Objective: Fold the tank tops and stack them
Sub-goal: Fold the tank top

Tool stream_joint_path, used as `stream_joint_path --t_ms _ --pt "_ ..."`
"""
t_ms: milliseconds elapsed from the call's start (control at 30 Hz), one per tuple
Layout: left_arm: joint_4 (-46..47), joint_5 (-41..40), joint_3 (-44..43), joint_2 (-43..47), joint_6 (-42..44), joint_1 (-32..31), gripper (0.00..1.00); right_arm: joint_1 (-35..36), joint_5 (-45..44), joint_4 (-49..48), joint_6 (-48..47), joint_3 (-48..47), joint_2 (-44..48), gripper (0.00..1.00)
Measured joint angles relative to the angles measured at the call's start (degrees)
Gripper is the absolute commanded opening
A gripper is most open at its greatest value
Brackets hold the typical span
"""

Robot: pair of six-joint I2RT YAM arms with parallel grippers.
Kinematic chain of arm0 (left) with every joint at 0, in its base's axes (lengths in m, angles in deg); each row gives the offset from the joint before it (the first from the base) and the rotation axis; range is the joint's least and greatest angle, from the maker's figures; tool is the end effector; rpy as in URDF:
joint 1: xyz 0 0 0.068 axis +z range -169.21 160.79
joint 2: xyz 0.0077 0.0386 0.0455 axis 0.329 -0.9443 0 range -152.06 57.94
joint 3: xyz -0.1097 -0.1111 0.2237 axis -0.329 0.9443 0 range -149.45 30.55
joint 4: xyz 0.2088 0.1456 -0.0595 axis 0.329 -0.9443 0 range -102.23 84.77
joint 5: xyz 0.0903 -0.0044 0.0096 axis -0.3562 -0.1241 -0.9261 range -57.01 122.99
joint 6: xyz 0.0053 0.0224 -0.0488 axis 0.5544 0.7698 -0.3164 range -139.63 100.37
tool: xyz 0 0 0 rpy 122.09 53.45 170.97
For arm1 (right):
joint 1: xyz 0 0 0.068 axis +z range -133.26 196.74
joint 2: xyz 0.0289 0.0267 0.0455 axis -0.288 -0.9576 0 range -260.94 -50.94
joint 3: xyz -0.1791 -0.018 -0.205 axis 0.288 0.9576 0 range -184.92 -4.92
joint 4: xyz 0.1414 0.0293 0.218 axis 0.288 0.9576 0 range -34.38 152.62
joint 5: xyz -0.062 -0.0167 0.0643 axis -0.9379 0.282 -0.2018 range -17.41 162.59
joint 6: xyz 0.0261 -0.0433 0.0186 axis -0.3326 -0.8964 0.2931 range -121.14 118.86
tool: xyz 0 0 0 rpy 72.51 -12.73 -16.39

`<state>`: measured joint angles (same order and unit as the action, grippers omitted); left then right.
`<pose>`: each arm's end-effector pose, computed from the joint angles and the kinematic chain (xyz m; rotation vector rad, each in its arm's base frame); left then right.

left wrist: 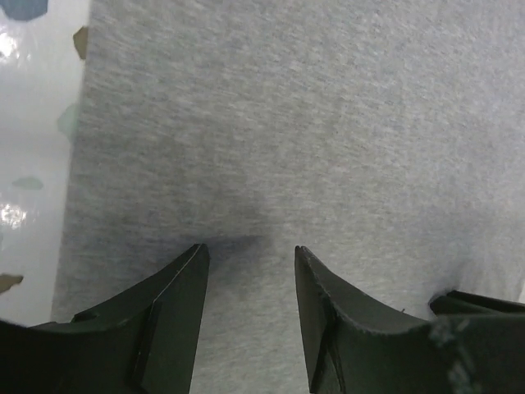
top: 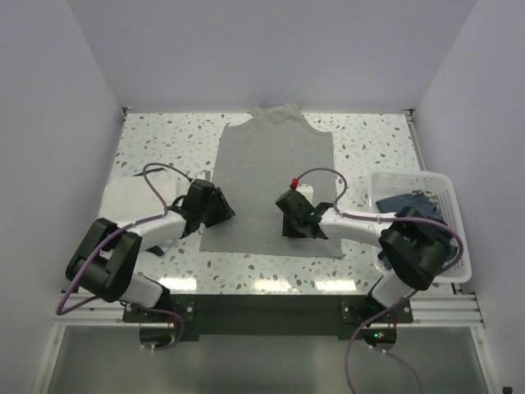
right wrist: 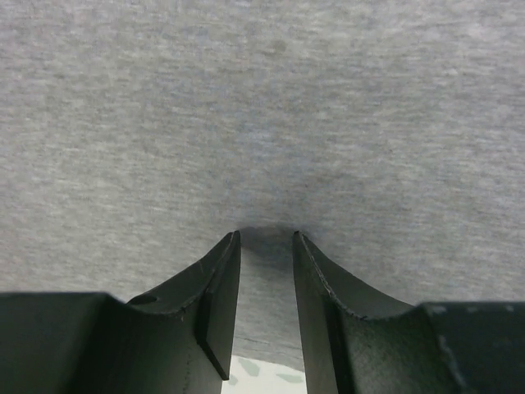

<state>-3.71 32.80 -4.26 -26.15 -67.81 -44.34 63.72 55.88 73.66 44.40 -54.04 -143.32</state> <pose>0.2460 -0.1152 0.1483 -0.4988 2.4380 -0.5706 0.2138 0.2141 0.1583 0.0645 2.5824 0.2152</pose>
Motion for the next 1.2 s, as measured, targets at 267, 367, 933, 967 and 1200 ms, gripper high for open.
stream_joint_path --t_ms 267,367,933,967,1200 --pt "5.49 -3.19 12.57 11.54 -8.31 -1.31 0.5 0.39 -0.17 -5.62 2.32 9.75 8.11 0.36" --pt "5.27 -3.23 15.5 15.47 -10.62 -1.9 0.49 0.61 0.35 -6.03 3.17 12.9 11.61 0.36" --pt "-16.72 -3.98 8.39 27.36 -9.09 -5.46 0.62 1.73 2.82 10.23 3.08 14.49 25.99 0.38" --pt "-17.38 -4.42 5.38 26.67 -7.89 -4.72 0.62 2.47 2.71 10.67 3.06 12.61 25.51 0.38" --pt "-15.69 -1.97 -18.21 9.09 1.03 9.75 0.59 16.96 -0.07 9.75 3.23 -6.08 11.67 0.38"
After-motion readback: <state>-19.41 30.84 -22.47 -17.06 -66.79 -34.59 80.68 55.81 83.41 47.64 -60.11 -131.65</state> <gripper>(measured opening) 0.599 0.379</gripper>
